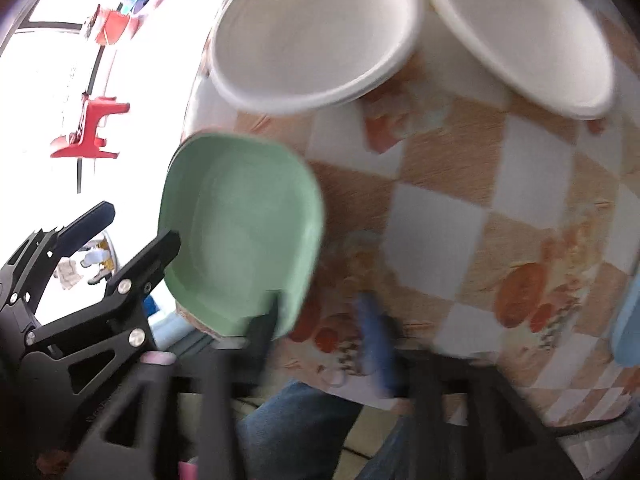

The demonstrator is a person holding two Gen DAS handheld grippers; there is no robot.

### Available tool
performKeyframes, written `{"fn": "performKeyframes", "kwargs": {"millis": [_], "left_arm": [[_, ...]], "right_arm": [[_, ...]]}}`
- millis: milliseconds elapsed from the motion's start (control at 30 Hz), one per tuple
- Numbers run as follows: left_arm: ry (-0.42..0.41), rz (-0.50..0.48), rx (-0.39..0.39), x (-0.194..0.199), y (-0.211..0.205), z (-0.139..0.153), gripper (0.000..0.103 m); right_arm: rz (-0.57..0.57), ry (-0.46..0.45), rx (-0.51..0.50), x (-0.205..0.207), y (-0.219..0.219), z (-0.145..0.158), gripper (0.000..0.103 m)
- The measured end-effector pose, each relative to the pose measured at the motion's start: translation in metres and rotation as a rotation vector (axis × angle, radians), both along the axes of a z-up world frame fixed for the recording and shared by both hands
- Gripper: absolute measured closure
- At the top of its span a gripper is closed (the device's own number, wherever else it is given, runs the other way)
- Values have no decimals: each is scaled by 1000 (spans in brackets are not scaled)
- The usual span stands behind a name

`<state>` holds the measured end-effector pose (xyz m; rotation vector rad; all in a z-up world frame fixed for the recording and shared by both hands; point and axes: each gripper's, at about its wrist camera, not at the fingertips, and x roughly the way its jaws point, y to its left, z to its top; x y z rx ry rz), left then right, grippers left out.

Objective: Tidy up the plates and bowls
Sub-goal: 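Lower the green plate onto the pink plate and open the right gripper, then move the right gripper to the blue square plate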

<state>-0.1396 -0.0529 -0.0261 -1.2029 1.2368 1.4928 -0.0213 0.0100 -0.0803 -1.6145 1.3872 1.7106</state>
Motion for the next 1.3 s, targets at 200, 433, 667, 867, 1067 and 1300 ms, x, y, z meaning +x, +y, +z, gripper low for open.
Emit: {"fn": "performKeyframes", "kwargs": {"millis": [200, 433, 667, 867, 1067, 1300], "left_arm": [[-79, -58, 84, 41, 24, 26, 21], [-132, -153, 125, 106, 60, 44, 1], [-194, -289, 106, 164, 80, 40, 0], [-191, -369, 129, 211, 97, 51, 0], [-188, -367, 156, 240, 119, 60, 0], [-180, -356, 104, 267, 134, 39, 0]], "right_arm": [[-104, -6, 112, 68, 24, 32, 40], [-328, -4, 202, 167, 46, 72, 15], [-445, -74, 320, 234, 55, 95, 0], [-501, -133, 372, 271, 64, 102, 0], [-536, -160, 393, 294, 76, 105, 0], [-528, -202, 390, 314, 83, 91, 0]]}}
